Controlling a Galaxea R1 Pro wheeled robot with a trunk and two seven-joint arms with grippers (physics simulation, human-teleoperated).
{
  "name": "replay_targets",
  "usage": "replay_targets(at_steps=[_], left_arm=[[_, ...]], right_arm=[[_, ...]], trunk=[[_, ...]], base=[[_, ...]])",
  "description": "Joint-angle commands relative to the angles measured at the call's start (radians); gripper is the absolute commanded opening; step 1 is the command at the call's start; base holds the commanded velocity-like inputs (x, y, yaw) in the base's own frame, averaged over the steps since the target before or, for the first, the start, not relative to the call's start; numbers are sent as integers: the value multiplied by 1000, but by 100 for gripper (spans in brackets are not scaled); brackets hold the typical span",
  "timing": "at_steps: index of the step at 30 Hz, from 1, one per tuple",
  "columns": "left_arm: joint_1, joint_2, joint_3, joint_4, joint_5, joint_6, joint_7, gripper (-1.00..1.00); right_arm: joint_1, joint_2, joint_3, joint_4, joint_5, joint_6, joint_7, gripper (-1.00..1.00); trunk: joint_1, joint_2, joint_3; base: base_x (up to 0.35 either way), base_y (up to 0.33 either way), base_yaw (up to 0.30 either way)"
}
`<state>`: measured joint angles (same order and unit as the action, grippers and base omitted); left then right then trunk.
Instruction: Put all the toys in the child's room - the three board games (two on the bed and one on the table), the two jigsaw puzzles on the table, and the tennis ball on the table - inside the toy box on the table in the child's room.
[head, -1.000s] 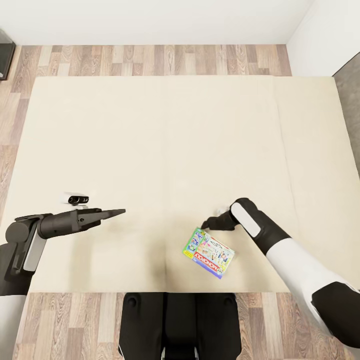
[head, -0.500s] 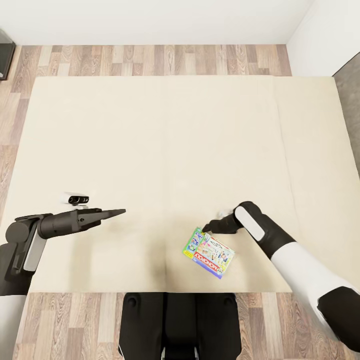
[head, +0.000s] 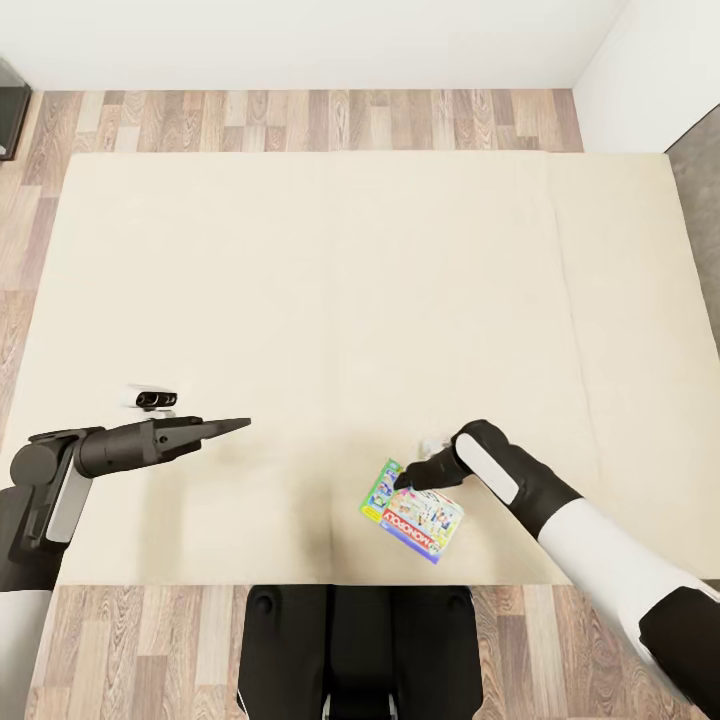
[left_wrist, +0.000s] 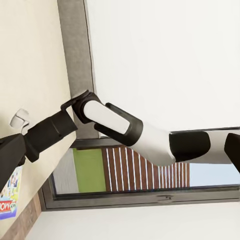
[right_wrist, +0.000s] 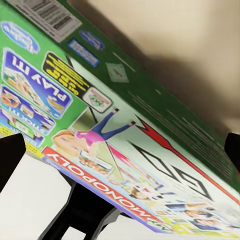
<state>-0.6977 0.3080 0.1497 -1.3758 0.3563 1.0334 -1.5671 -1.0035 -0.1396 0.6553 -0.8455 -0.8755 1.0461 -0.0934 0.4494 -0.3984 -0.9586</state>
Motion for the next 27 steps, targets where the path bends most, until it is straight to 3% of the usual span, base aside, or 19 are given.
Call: replay_targets(at_steps=[1, 18, 27], left_arm=[[0, 0, 0, 0, 0, 11, -4, 100], [0, 0, 1, 0, 0, 11, -4, 100], [0, 0, 2, 0, 0, 11, -4, 100]], right_arm=[[-1, -1, 5, -2, -11, 1, -10, 100], [3, -4, 8, -1, -13, 1, -9, 100], [22, -34, 12, -1, -13, 1, -2, 100]], trunk=[[1, -2, -1], [1, -2, -1], [1, -2, -1]], base=[[0, 0, 0], [0, 0, 0], [0, 0, 0]])
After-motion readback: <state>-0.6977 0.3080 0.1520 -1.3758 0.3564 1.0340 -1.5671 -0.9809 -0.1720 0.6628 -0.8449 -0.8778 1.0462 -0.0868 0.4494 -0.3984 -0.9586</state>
